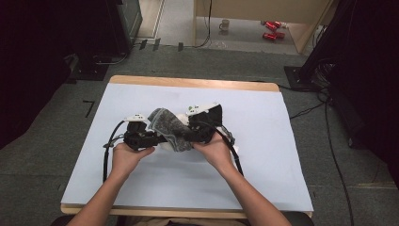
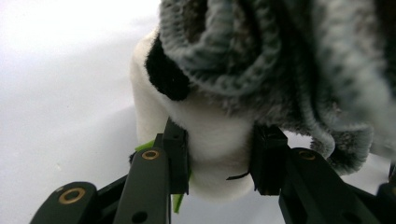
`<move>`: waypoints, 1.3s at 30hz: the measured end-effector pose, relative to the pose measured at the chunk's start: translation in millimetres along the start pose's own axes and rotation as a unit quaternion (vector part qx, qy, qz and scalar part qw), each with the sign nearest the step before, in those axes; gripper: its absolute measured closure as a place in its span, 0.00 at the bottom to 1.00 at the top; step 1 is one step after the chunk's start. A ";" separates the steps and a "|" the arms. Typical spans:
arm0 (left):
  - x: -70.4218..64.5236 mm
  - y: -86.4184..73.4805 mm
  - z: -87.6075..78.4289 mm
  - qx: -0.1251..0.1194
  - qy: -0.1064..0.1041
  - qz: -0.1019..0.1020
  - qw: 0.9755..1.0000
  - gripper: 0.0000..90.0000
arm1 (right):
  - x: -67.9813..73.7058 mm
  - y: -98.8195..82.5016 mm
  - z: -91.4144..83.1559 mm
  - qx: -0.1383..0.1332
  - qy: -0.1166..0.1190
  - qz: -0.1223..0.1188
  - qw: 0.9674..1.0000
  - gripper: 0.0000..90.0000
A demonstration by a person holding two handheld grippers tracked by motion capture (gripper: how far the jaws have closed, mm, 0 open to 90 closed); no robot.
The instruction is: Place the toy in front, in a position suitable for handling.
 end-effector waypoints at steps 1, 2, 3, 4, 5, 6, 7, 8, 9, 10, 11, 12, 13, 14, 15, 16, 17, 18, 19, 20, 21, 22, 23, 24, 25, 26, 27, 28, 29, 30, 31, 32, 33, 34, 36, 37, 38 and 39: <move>0.5 0.4 0.0 -0.001 -0.001 -0.002 1.000 0.72 | -2.2 0.0 0.0 0.002 0.005 0.011 1.000 0.86; 1.5 0.8 0.0 -0.003 -0.002 -0.006 1.000 0.72 | -4.7 -0.2 -0.2 0.005 0.007 0.017 1.000 0.86; 2.6 1.1 -0.2 -0.005 -0.002 -0.008 1.000 0.72 | -6.7 -0.5 -0.7 0.009 0.007 0.019 1.000 0.86; 3.8 1.3 -0.6 -0.006 -0.003 -0.012 1.000 0.72 | -9.4 -0.7 -1.3 0.010 0.002 0.017 1.000 0.86; 5.5 1.5 -1.2 -0.007 -0.003 -0.014 1.000 0.72 | -11.8 -1.1 -2.6 0.014 -0.004 0.020 1.000 0.85; 6.9 1.6 -1.9 -0.008 -0.005 -0.019 1.000 0.72 | -15.4 -1.4 -3.7 0.016 -0.011 0.017 1.000 0.85; 8.4 1.8 -2.4 -0.009 -0.007 -0.022 1.000 0.72 | -19.4 -1.9 -5.2 0.019 -0.018 0.019 0.999 0.85; 9.2 1.9 -2.9 -0.009 -0.010 -0.023 1.000 0.72 | -23.9 -2.6 -6.8 0.021 -0.023 0.023 0.999 0.85; 9.5 2.2 -2.9 -0.010 -0.011 -0.024 1.000 0.72 | -27.9 -3.3 -8.9 0.023 -0.021 0.030 0.999 0.85; 9.7 2.6 -2.7 -0.012 -0.012 -0.023 1.000 0.72 | -32.1 -3.6 -10.7 0.022 -0.020 0.034 0.999 0.85; 10.0 3.0 -2.6 -0.012 -0.012 -0.022 1.000 0.72 | -35.8 -3.6 -12.7 0.022 -0.021 0.039 0.999 0.86; 10.8 3.4 -2.6 -0.013 -0.013 -0.022 1.000 0.72 | -38.9 -3.5 -14.6 0.022 -0.020 0.044 0.999 0.86; 11.7 3.4 -2.7 -0.014 -0.014 -0.023 1.000 0.72 | -41.7 -3.2 -16.6 0.022 -0.021 0.049 0.998 0.86; 12.4 3.5 -3.0 -0.014 -0.016 -0.025 0.999 0.72 | -44.3 -3.1 -18.6 0.021 -0.021 0.052 0.998 0.86; 13.1 3.6 -3.2 -0.014 -0.016 -0.026 0.999 0.72 | -47.3 -2.9 -20.3 0.019 -0.022 0.055 0.998 0.86; 13.3 3.7 -3.3 -0.014 -0.017 -0.027 0.999 0.72 | -50.0 -2.9 -22.8 0.020 -0.021 0.061 0.998 0.86; 13.6 4.0 -3.3 -0.015 -0.018 -0.029 0.999 0.72 | -53.6 -3.1 -25.3 0.019 -0.022 0.066 0.997 0.86; 14.1 4.2 -3.6 -0.015 -0.019 -0.030 0.999 0.72 | -57.7 -3.0 -27.8 0.017 -0.023 0.071 0.997 0.86; 14.4 4.4 -3.7 -0.015 -0.019 -0.032 0.999 0.72 | -62.1 -3.0 -30.6 0.014 -0.024 0.077 0.997 0.86; 14.8 4.6 -3.7 -0.015 -0.020 -0.032 0.999 0.72 | -66.4 -3.3 -33.6 0.013 -0.026 0.084 0.996 0.86; 15.1 4.8 -3.7 -0.015 -0.021 -0.032 0.999 0.72 | -70.6 -3.7 -36.0 0.011 -0.027 0.090 0.996 0.86; 15.1 5.2 -3.6 -0.015 -0.022 -0.032 0.999 0.72 | -73.8 -4.5 -38.0 0.010 -0.027 0.095 0.995 0.86; 14.9 5.5 -3.5 -0.015 -0.022 -0.034 0.999 0.72 | -76.9 -5.3 -39.4 0.009 -0.025 0.100 0.995 0.86; 14.9 5.8 -3.3 -0.016 -0.022 -0.035 0.999 0.72 | -79.7 -5.9 -40.7 0.007 -0.025 0.105 0.994 0.86; 15.0 6.1 -3.2 -0.017 -0.023 -0.035 0.999 0.72 | -82.2 -6.4 -42.1 0.006 -0.026 0.109 0.994 0.86; 15.0 6.4 -3.1 -0.017 -0.023 -0.037 0.999 0.72 | -84.7 -6.8 -43.5 0.004 -0.027 0.112 0.993 0.86; 15.2 6.6 -3.0 -0.019 -0.024 -0.039 0.999 0.72 | -87.4 -7.1 -45.0 0.002 -0.030 0.114 0.993 0.86; 15.7 6.8 -3.0 -0.019 -0.024 -0.038 0.999 0.72 | -90.1 -7.7 -47.1 0.002 -0.033 0.117 0.993 0.86; 15.9 6.9 -2.9 -0.019 -0.025 -0.039 0.999 0.72 | -92.5 -8.4 -48.9 0.002 -0.035 0.122 0.992 0.86; 16.0 7.1 -2.9 -0.019 -0.025 -0.040 0.999 0.72 | -94.8 -9.2 -50.4 0.001 -0.037 0.125 0.991 0.86; 16.0 7.3 -2.8 -0.020 -0.025 -0.040 0.999 0.72 | -97.3 -9.8 -51.5 0.000 -0.039 0.127 0.991 0.86; 16.1 7.5 -2.8 -0.020 -0.025 -0.041 0.999 0.72 | -99.3 -10.5 -52.7 0.000 -0.039 0.130 0.991 0.86; 16.2 7.7 -2.8 -0.020 -0.025 -0.041 0.999 0.72 | -101.7 -11.0 -54.0 -0.001 -0.042 0.133 0.990 0.86; 16.3 7.8 -2.7 -0.020 -0.025 -0.041 0.999 0.72 | -104.1 -11.3 -55.1 -0.002 -0.044 0.136 0.990 0.86; 16.5 8.1 -2.6 -0.020 -0.024 -0.042 0.999 0.72 | -108.3 -12.6 -57.5 -0.002 -0.049 0.141 0.989 0.86; 16.6 8.1 -2.7 -0.020 -0.024 -0.042 0.999 0.72 | -110.2 -13.2 -58.5 -0.003 -0.050 0.142 0.989 0.86; 16.9 8.2 -2.7 -0.020 -0.024 -0.042 0.999 0.72 | -112.3 -13.7 -59.5 -0.003 -0.053 0.145 0.988 0.86; 17.1 8.2 -2.8 -0.020 -0.023 -0.043 0.999 0.72 | -114.4 -14.3 -60.7 -0.003 -0.056 0.146 0.988 0.86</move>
Point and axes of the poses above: each handheld gripper's, and its own axes: z roughly forward along the jaws, y roughly out of its top, x roughly to its left, the point moved 8 cm from there along z, roughly forward along the jaws, and after that the axes turned 13 degrees about -y, right-handed, at the moved point
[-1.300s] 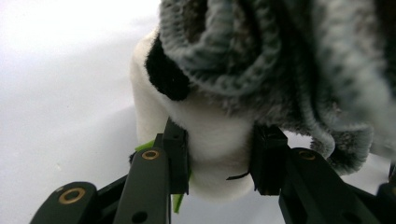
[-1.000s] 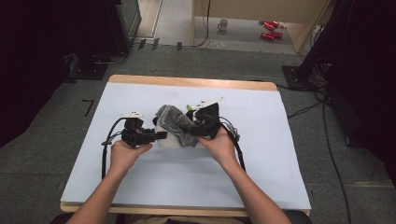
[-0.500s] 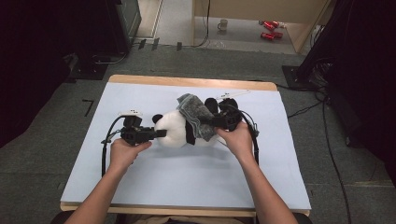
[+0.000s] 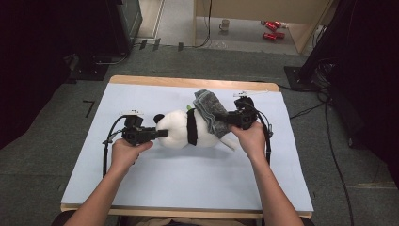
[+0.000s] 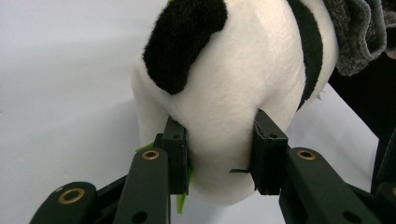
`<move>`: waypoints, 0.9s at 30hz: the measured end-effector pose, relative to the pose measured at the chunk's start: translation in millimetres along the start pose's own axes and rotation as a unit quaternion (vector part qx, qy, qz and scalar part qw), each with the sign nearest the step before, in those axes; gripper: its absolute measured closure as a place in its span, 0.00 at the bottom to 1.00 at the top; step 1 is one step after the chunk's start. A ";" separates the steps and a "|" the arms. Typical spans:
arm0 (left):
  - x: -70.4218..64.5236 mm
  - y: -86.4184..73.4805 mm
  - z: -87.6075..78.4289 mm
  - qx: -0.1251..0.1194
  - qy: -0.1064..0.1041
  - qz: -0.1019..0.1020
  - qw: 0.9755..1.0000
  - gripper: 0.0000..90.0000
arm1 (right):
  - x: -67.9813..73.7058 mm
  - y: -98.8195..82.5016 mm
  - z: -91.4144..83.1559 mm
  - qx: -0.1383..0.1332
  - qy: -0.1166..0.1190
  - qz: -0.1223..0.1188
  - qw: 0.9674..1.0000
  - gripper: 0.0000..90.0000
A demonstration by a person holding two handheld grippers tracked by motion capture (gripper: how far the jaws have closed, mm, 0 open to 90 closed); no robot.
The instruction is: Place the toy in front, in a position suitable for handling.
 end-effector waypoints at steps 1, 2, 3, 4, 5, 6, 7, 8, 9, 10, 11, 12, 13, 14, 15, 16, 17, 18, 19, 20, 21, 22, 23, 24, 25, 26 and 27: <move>0.3 -0.1 -0.1 0.001 0.000 0.000 1.000 0.72 | -2.3 0.4 -1.0 -0.002 -0.006 0.002 1.000 0.86; 0.7 -0.1 -0.1 0.000 0.002 0.000 1.000 0.72 | -4.9 0.9 -2.3 -0.003 -0.011 0.001 1.000 0.87; 1.2 0.0 0.1 -0.001 0.003 -0.001 1.000 0.72 | -7.7 1.5 -4.1 -0.004 -0.019 0.002 1.000 0.87; 1.3 0.2 0.5 -0.003 0.004 -0.002 1.000 0.72 | -11.0 2.5 -6.4 -0.006 -0.031 0.001 1.000 0.87; 1.0 0.2 0.9 -0.004 0.005 -0.002 1.000 0.72 | -14.0 3.7 -9.1 -0.007 -0.039 0.002 0.999 0.87; 0.7 0.1 1.3 -0.004 0.006 0.001 1.000 0.72 | -16.1 5.6 -12.4 -0.011 -0.042 0.005 0.999 0.87; 0.5 -0.1 1.4 -0.003 0.006 0.002 1.000 0.72 | -16.9 7.9 -16.5 -0.015 -0.044 0.007 0.999 0.87; 0.2 0.0 1.5 -0.004 0.006 0.001 1.000 0.72 | -15.8 10.9 -21.0 -0.021 -0.044 0.006 0.999 0.87; 0.1 0.1 1.6 -0.005 0.007 0.001 1.000 0.72 | -12.9 14.4 -25.9 -0.027 -0.040 0.006 0.999 0.87; -0.1 0.3 1.8 -0.006 0.008 0.000 1.000 0.72 | -8.3 18.3 -30.6 -0.036 -0.034 0.003 0.999 0.87; -0.5 0.4 1.9 -0.006 0.009 -0.001 1.000 0.72 | -2.0 21.8 -34.7 -0.043 -0.027 -0.001 0.999 0.88; -1.2 0.6 2.1 -0.007 0.009 -0.001 1.000 0.72 | 5.4 24.7 -37.5 -0.048 -0.020 -0.007 0.999 0.87; -2.2 0.7 2.3 -0.008 0.010 0.000 1.000 0.72 | 13.6 26.8 -38.9 -0.051 -0.013 -0.015 0.998 0.87; -3.0 0.5 2.3 -0.006 0.012 0.003 1.000 0.72 | 22.3 28.0 -39.0 -0.052 -0.005 -0.024 0.998 0.87; -4.0 0.5 2.6 -0.007 0.013 0.003 1.000 0.72 | 31.0 28.7 -37.7 -0.053 0.003 -0.033 0.998 0.87; -5.0 0.4 2.8 -0.006 0.014 0.004 1.000 0.71 | 39.1 28.7 -35.3 -0.052 0.010 -0.042 0.998 0.87; -6.0 0.4 3.3 -0.008 0.015 0.004 1.000 0.71 | 47.4 27.8 -32.6 -0.046 0.018 -0.048 0.998 0.87; -6.9 0.1 3.6 -0.008 0.016 0.005 1.000 0.71 | 55.3 26.7 -29.0 -0.042 0.025 -0.054 0.997 0.87; -7.6 -0.2 3.7 -0.007 0.016 0.007 1.000 0.71 | 62.7 25.6 -25.1 -0.038 0.030 -0.062 0.997 0.87; -8.5 -0.2 4.0 -0.009 0.018 0.006 1.000 0.71 | 69.9 24.0 -21.1 -0.032 0.036 -0.068 0.996 0.87; -9.3 -0.1 4.6 -0.011 0.019 0.006 1.000 0.71 | 76.4 22.8 -17.2 -0.029 0.042 -0.074 0.996 0.87; -10.1 -0.3 4.9 -0.011 0.020 0.007 1.000 0.71 | 82.6 21.3 -13.2 -0.025 0.048 -0.079 0.995 0.87; -11.1 -0.4 5.3 -0.011 0.021 0.009 1.000 0.71 | 88.3 19.8 -9.4 -0.021 0.053 -0.085 0.995 0.87; -12.0 -0.5 5.6 -0.011 0.022 0.011 1.000 0.71 | 93.7 18.3 -5.4 -0.017 0.057 -0.088 0.994 0.87; -12.8 -0.6 5.8 -0.012 0.024 0.013 1.000 0.71 | 98.9 16.4 -1.4 -0.013 0.063 -0.091 0.994 0.87; -13.6 -0.8 5.9 -0.011 0.025 0.015 1.000 0.71 | 104.1 14.2 3.2 -0.009 0.069 -0.094 0.993 0.87; -14.4 -0.9 6.0 -0.013 0.026 0.015 0.999 0.71 | 109.2 11.7 7.8 -0.004 0.074 -0.096 0.993 0.87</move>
Point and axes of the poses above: each handheld gripper's, and its own axes: z roughly forward along the jaws, y roughly out of its top, x roughly to its left, the point moved 8 cm from there along z, roughly forward along the jaws, and after that the axes turned 13 degrees about -y, right-handed, at the moved point
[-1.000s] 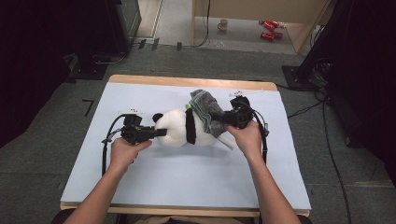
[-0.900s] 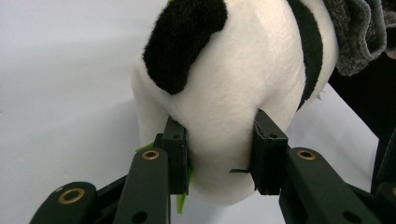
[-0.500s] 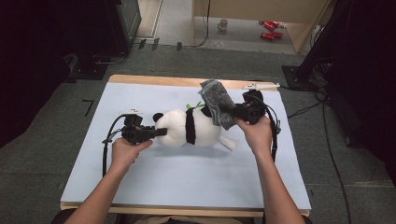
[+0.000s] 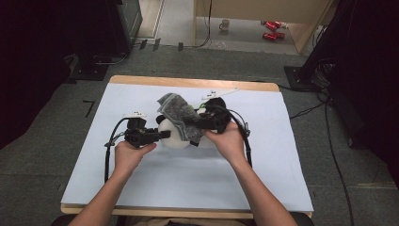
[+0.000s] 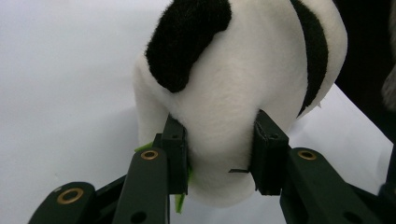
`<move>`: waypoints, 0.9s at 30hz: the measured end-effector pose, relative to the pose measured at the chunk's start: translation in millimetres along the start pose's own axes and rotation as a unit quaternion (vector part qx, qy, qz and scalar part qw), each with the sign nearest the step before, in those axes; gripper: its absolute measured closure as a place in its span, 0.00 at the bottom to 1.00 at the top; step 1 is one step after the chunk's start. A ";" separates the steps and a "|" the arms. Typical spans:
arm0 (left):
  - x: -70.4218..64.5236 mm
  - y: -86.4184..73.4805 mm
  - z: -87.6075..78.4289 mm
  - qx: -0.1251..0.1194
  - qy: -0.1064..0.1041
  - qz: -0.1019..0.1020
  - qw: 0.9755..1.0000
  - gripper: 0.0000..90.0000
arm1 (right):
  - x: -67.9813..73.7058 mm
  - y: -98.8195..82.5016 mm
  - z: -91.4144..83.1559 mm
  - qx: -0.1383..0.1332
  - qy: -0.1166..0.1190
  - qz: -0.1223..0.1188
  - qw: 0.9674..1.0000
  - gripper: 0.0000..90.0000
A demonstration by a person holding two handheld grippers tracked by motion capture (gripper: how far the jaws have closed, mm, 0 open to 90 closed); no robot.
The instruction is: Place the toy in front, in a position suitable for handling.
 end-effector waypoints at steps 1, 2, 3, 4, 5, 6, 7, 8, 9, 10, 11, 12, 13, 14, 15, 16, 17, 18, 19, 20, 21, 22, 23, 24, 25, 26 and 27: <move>-0.5 -0.2 -0.2 0.001 0.002 0.002 1.000 0.71 | 4.1 -1.8 5.8 0.004 0.005 -0.002 1.000 0.87; -1.1 -0.4 -0.2 0.000 0.003 0.004 1.000 0.71 | 8.2 -3.9 11.5 0.009 0.011 -0.003 1.000 0.87; -2.0 -0.6 -0.3 0.000 0.004 0.004 1.000 0.71 | 11.8 -6.2 17.2 0.016 0.017 -0.004 1.000 0.87; -2.7 -0.7 -0.4 0.000 0.006 0.005 1.000 0.71 | 14.9 -8.5 22.8 0.021 0.024 -0.001 0.999 0.87; -3.9 -0.7 -0.3 -0.001 0.006 0.007 1.000 0.71 | 16.9 -10.8 27.9 0.027 0.027 0.001 0.999 0.87; -5.8 -0.6 -0.2 -0.002 0.008 0.010 1.000 0.71 | 17.7 -13.3 33.0 0.031 0.021 -0.003 0.999 0.87; -7.2 -0.9 -0.3 0.002 0.011 0.017 1.000 0.71 | 16.2 -16.3 37.7 0.037 0.007 -0.010 0.999 0.87; -7.3 -1.4 0.0 0.006 0.018 0.020 1.000 0.71 | 13.5 -19.3 41.8 0.043 -0.006 -0.015 0.999 0.87; -7.1 -1.7 0.0 0.005 0.016 0.019 1.000 0.71 | 11.5 -20.9 43.6 0.040 -0.003 -0.014 0.999 0.87; -6.8 -1.7 0.0 0.005 0.014 0.015 1.000 0.71 | 9.8 -21.5 43.8 0.040 0.001 -0.009 0.999 0.87; -6.2 -1.3 0.0 0.004 0.012 0.014 1.000 0.71 | 7.5 -21.3 43.5 0.039 -0.003 -0.011 0.999 0.87; -5.7 -0.9 0.2 0.003 0.011 0.013 1.000 0.71 | 6.2 -20.9 42.5 0.039 -0.008 -0.013 0.999 0.87; -5.1 -0.8 0.4 0.002 0.011 0.012 1.000 0.71 | 5.0 -20.5 41.9 0.039 -0.013 -0.015 0.999 0.87; -4.0 -0.9 0.2 0.003 0.010 0.010 1.000 0.71 | 3.6 -20.2 41.5 0.038 -0.018 -0.020 0.999 0.86; -3.0 -1.2 0.0 0.004 0.009 0.008 1.000 0.71 | 2.2 -20.2 41.0 0.038 -0.023 -0.025 0.999 0.86; -1.8 -1.4 -0.4 0.004 0.009 0.006 1.000 0.71 | 1.0 -20.5 40.4 0.039 -0.026 -0.025 0.999 0.86; -0.8 -1.5 -0.7 0.004 0.008 0.003 1.000 0.71 | -1.1 -20.6 39.5 0.041 -0.031 -0.025 0.998 0.86; 0.3 -1.3 -0.7 0.003 0.008 0.003 1.000 0.71 | -3.7 -20.5 38.9 0.039 -0.035 -0.027 0.998 0.86; 1.0 -1.3 -0.8 0.003 0.008 0.000 1.000 0.71 | -6.3 -20.7 37.6 0.040 -0.039 -0.023 0.998 0.86; 1.8 -1.2 -0.9 0.003 0.007 -0.002 1.000 0.71 | -9.5 -20.6 36.5 0.039 -0.043 -0.024 0.998 0.86; 2.8 -1.2 -1.3 0.004 0.007 -0.003 1.000 0.71 | -12.6 -20.9 35.0 0.040 -0.048 -0.023 0.998 0.85; 3.9 -1.1 -1.6 0.004 0.006 -0.004 1.000 0.71 | -16.5 -21.1 33.3 0.040 -0.054 -0.022 0.998 0.85; 4.6 -1.1 -1.9 0.003 0.005 -0.007 1.000 0.71 | -20.9 -21.2 31.6 0.040 -0.060 -0.020 0.997 0.85; 5.4 -1.1 -2.4 0.006 0.004 -0.006 1.000 0.71 | -25.5 -21.3 29.7 0.039 -0.063 -0.017 0.997 0.85; 5.5 -0.8 -2.3 0.006 0.003 -0.005 1.000 0.71 | -29.5 -21.4 27.7 0.039 -0.064 -0.011 0.997 0.85; 5.3 -0.2 -2.1 0.005 0.002 -0.003 1.000 0.71 | -32.5 -21.5 25.7 0.039 -0.064 -0.004 0.997 0.86; 5.2 0.3 -2.0 0.005 0.001 -0.002 1.000 0.71 | -35.6 -21.4 24.0 0.037 -0.064 -0.001 0.997 0.86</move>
Point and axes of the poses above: each handheld gripper's, and its own axes: z roughly forward along the jaws, y roughly out of its top, x roughly to its left, the point moved 8 cm from there along z, roughly forward along the jaws, and after that the axes turned 13 degrees about -y, right-handed, at the moved point
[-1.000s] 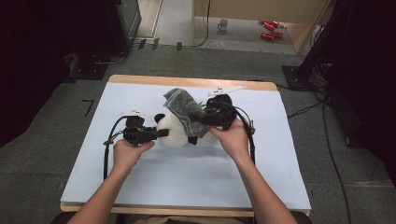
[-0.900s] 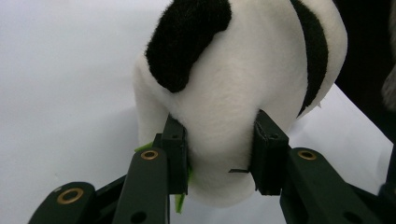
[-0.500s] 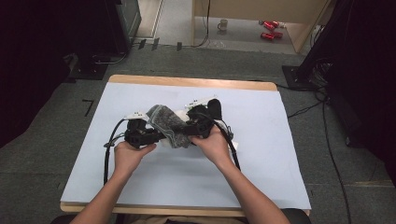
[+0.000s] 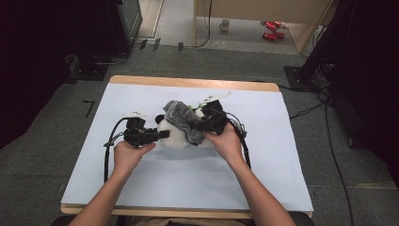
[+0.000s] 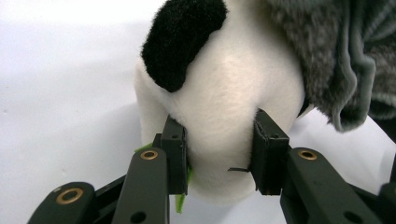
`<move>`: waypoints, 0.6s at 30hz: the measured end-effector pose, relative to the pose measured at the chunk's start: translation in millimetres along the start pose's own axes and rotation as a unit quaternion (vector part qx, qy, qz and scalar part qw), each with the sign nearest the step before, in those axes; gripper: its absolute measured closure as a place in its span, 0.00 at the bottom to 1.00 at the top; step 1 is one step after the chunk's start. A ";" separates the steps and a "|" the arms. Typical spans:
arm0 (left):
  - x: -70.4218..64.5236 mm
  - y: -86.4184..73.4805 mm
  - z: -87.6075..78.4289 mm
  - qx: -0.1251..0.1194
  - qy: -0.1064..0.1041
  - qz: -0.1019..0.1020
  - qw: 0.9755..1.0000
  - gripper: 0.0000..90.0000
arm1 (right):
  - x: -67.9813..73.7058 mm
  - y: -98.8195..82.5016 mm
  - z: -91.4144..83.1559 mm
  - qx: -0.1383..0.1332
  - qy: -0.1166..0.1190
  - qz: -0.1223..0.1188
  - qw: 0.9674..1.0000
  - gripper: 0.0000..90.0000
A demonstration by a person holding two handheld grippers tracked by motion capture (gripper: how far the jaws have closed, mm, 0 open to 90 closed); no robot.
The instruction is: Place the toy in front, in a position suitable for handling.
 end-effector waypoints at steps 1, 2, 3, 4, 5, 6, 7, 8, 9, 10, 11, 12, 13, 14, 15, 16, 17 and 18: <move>0.1 0.4 0.0 0.000 -0.001 0.000 1.000 0.71 | -2.2 -0.1 -1.5 0.001 0.001 0.005 1.000 0.86; 0.6 0.8 0.1 0.000 -0.002 -0.001 1.000 0.71 | -4.7 0.1 -2.6 -0.001 0.000 0.007 1.000 0.87; 1.5 0.9 -0.2 0.002 -0.003 -0.001 1.000 0.71 | -6.9 0.0 -4.2 0.000 0.001 0.012 1.000 0.87; 2.3 1.2 -0.3 0.002 -0.005 -0.002 1.000 0.71 | -9.3 0.1 -5.8 -0.001 -0.001 0.015 1.000 0.87; 3.3 1.5 -0.5 0.002 -0.006 -0.003 1.000 0.71 | -11.9 0.1 -7.9 -0.001 -0.003 0.018 1.000 0.87; 4.1 1.7 -0.6 0.002 -0.007 -0.004 1.000 0.71 | -15.1 0.4 -10.2 -0.003 -0.005 0.022 1.000 0.87; 4.6 2.0 -0.8 0.003 -0.008 -0.005 1.000 0.71 | -18.5 0.6 -12.8 -0.004 -0.009 0.026 1.000 0.87; 5.0 2.3 -0.8 0.003 -0.009 -0.006 1.000 0.71 | -22.6 1.0 -15.3 -0.008 -0.012 0.028 1.000 0.87; 5.4 2.7 -0.6 0.003 -0.010 -0.007 1.000 0.71 | -26.2 0.8 -18.0 -0.009 -0.014 0.034 0.999 0.87; 5.8 3.2 -0.5 0.003 -0.011 -0.007 1.000 0.71 | -30.0 0.4 -20.0 -0.011 -0.016 0.038 0.999 0.87; 6.1 3.6 -0.5 0.004 -0.012 -0.007 1.000 0.71 | -33.2 -0.2 -21.5 -0.012 -0.015 0.041 0.999 0.87; 6.3 4.0 -0.4 0.005 -0.013 -0.008 1.000 0.71 | -36.2 -0.9 -22.6 -0.015 -0.014 0.043 0.999 0.87; 6.5 4.7 -0.3 0.004 -0.014 -0.008 1.000 0.71 | -39.1 -1.5 -23.4 -0.018 -0.012 0.047 0.999 0.87; 6.5 5.3 0.0 0.002 -0.015 -0.010 1.000 0.71 | -42.1 -2.1 -24.5 -0.019 -0.013 0.052 0.998 0.87; 7.0 5.8 0.0 0.004 -0.016 -0.008 1.000 0.71 | -44.7 -2.8 -25.6 -0.020 -0.013 0.054 0.998 0.87; 7.0 6.1 -0.1 0.005 -0.016 -0.009 1.000 0.71 | -47.1 -3.4 -27.0 -0.021 -0.014 0.057 0.998 0.87; 7.2 6.7 0.1 0.005 -0.017 -0.009 1.000 0.71 | -49.7 -4.0 -28.1 -0.023 -0.016 0.059 0.998 0.87; 7.4 7.2 0.3 0.005 -0.017 -0.009 1.000 0.71 | -52.2 -4.7 -29.4 -0.024 -0.016 0.063 0.998 0.87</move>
Point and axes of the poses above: each handheld gripper's, and its own axes: z roughly forward along the jaws, y roughly out of its top, x roughly to its left, the point moved 8 cm from there along z, roughly forward along the jaws, and after that the axes turned 13 degrees about -y, right-handed, at the moved point
